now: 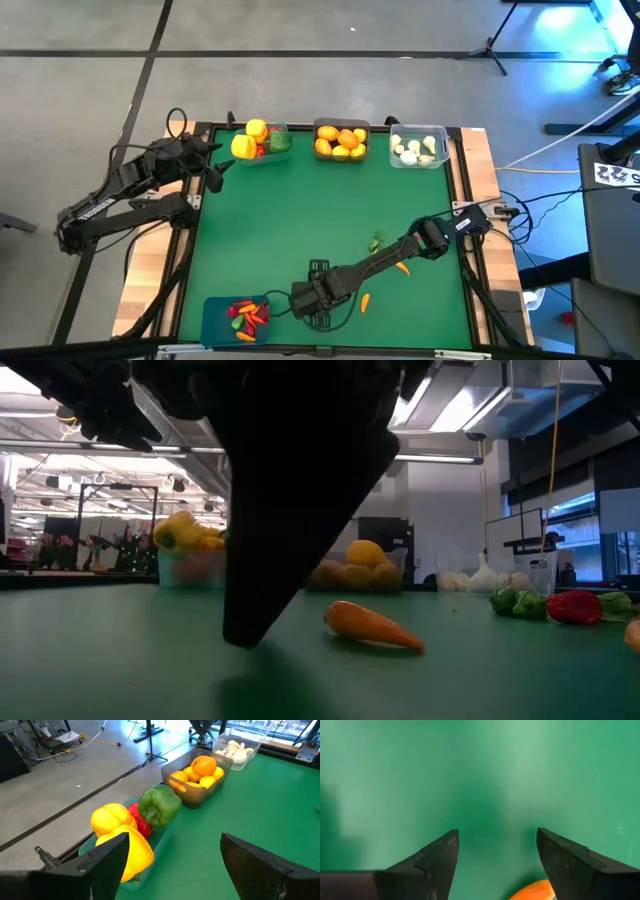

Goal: Sort produce into baskets
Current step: Put the yellow chili pepper into the dark blue bin

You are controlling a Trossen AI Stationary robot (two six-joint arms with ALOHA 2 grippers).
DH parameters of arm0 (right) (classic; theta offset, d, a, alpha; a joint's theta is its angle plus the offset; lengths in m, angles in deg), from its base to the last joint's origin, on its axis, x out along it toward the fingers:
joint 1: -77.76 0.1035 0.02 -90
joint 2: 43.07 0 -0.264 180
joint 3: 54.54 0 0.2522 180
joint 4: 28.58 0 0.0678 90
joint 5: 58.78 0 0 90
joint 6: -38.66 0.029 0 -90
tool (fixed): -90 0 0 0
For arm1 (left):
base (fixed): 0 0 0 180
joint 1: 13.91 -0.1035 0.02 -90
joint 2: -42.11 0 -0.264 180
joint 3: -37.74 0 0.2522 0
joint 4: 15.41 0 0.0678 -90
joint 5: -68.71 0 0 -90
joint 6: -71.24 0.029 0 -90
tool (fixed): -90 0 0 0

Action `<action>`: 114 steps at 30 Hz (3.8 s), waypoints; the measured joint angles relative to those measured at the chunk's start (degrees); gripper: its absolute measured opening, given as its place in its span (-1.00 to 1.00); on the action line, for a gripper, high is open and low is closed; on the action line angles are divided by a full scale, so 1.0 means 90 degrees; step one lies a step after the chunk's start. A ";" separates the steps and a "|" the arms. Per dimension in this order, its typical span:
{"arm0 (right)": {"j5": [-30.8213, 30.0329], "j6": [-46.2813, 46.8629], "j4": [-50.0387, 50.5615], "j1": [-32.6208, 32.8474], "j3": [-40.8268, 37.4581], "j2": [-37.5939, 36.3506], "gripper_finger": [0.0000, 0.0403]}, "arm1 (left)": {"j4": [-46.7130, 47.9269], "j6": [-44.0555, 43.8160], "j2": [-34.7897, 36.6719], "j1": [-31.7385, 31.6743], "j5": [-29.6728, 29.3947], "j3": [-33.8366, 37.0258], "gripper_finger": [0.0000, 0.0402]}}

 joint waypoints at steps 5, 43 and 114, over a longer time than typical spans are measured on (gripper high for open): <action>-0.0035 0.0131 0.0100 -0.0015 0.0041 -0.0025 0.31 | 0.0000 0.0001 0.0000 0.0001 0.0000 0.0000 0.54; -0.1477 0.2744 0.2570 0.0253 -0.0510 -0.1746 0.31 | -0.0001 0.0015 -0.0003 0.0001 0.0000 0.0002 0.54; -0.0896 0.3739 -0.2694 0.0330 -0.3932 -0.1933 0.06 | -0.0393 -0.0469 -0.0022 0.0000 -0.0022 0.0325 0.54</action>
